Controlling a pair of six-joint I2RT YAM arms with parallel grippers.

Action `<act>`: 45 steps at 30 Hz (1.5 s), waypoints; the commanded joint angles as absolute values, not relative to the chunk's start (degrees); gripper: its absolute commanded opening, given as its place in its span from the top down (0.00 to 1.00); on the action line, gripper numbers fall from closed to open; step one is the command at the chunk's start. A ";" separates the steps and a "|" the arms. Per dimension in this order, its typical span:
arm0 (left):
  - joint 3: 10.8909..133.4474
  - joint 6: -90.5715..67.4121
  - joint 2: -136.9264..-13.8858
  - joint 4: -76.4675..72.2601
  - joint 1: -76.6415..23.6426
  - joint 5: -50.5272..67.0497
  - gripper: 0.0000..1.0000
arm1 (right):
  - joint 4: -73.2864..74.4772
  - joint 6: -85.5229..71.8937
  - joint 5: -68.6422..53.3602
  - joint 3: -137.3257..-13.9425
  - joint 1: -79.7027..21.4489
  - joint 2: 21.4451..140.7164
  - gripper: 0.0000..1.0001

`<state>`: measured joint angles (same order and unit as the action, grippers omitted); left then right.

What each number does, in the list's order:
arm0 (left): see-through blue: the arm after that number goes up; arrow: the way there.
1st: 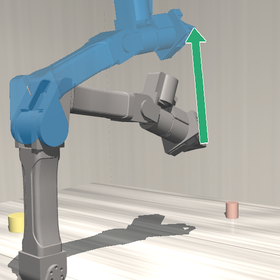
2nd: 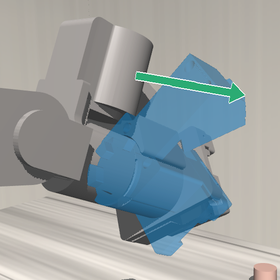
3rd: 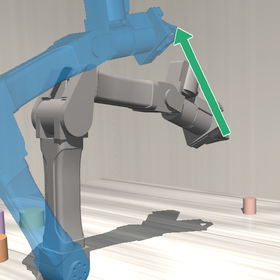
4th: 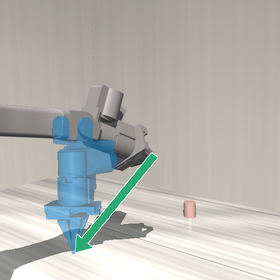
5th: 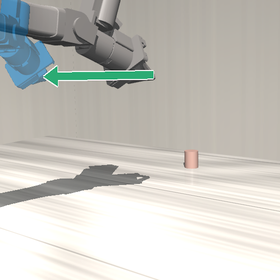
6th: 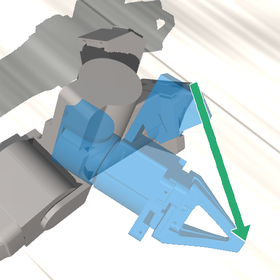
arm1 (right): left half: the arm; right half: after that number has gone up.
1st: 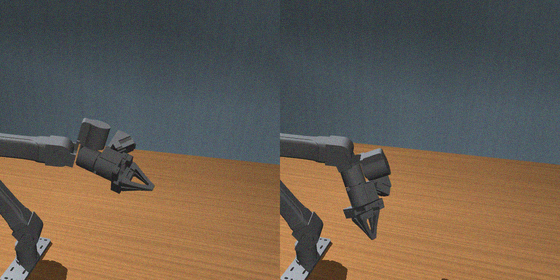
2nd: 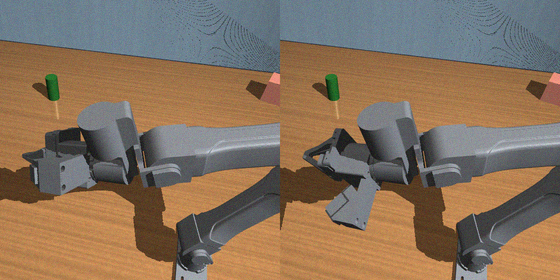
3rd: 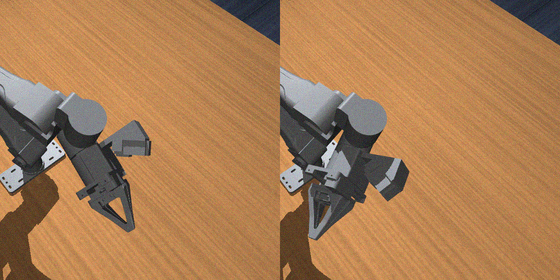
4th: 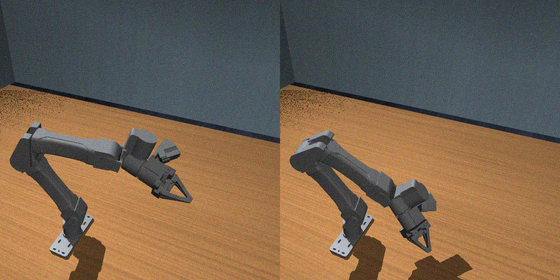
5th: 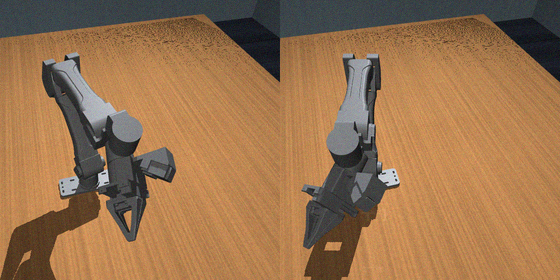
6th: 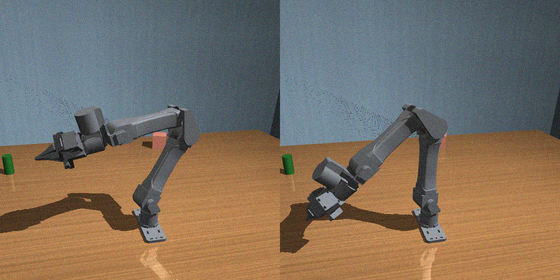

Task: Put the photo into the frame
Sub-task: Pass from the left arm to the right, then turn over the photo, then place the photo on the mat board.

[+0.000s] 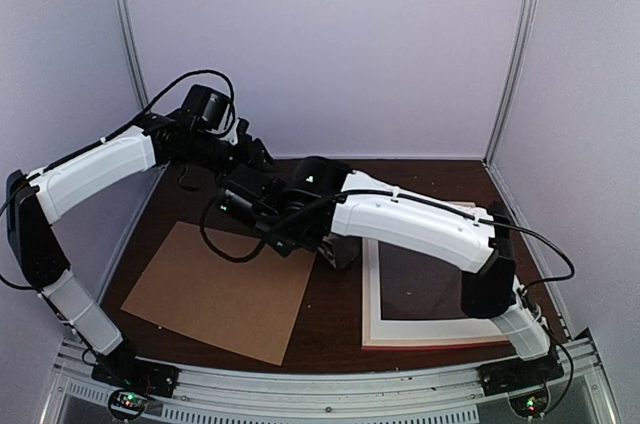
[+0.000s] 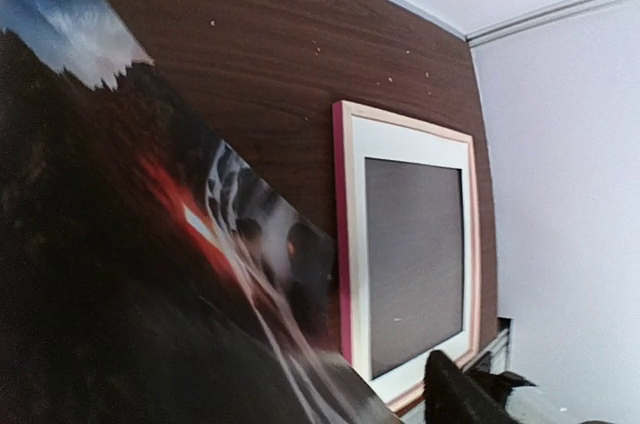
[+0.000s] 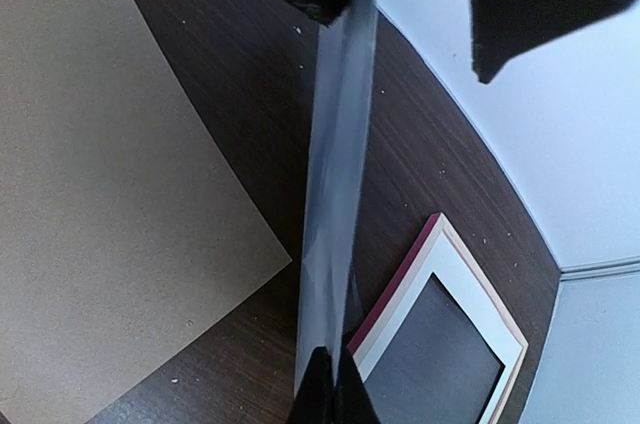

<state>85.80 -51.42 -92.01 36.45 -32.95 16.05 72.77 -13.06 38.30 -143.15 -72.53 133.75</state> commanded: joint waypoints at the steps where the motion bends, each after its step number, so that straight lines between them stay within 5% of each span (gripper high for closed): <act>1: 85.75 -48.61 -87.41 30.61 -31.80 21.26 0.26 | 73.30 -15.11 37.19 -141.78 -69.89 127.17 1.00; 6: 84.76 -44.56 -81.53 29.88 -29.25 22.72 0.06 | 69.41 -17.33 32.75 -135.02 -66.87 119.15 1.00; 12: 85.23 -39.32 -74.22 30.75 -25.90 25.30 0.03 | 64.93 -22.99 21.60 -124.96 -59.80 106.69 1.00; 25: 87.30 -30.29 -73.10 34.42 -25.58 27.31 0.02 | 48.23 -41.30 -11.35 -78.95 -33.83 76.98 1.00; 33: 84.79 -31.02 -74.99 34.80 -25.58 26.69 0.02 | 50.80 -43.34 -11.31 -61.94 -27.32 69.83 1.00; 45: 82.11 -29.97 -79.26 34.89 -26.77 26.45 0.02 | 60.66 -37.20 -6.52 -53.08 -20.48 66.41 1.00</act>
